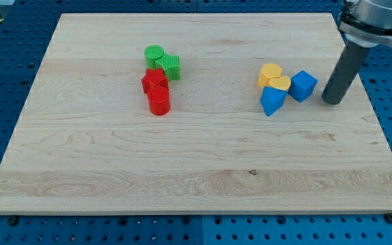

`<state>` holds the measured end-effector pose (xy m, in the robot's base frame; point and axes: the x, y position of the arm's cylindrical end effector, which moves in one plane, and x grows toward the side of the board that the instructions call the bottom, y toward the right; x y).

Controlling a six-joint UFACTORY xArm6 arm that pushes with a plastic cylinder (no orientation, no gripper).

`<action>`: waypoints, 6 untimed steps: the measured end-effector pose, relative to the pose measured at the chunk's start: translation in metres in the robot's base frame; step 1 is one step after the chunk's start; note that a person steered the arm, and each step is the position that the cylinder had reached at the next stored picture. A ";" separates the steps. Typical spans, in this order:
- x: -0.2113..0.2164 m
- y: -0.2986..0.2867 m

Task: Separate the blue cube from the yellow heart

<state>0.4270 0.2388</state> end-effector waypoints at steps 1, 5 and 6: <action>-0.038 -0.017; -0.012 -0.065; -0.020 -0.055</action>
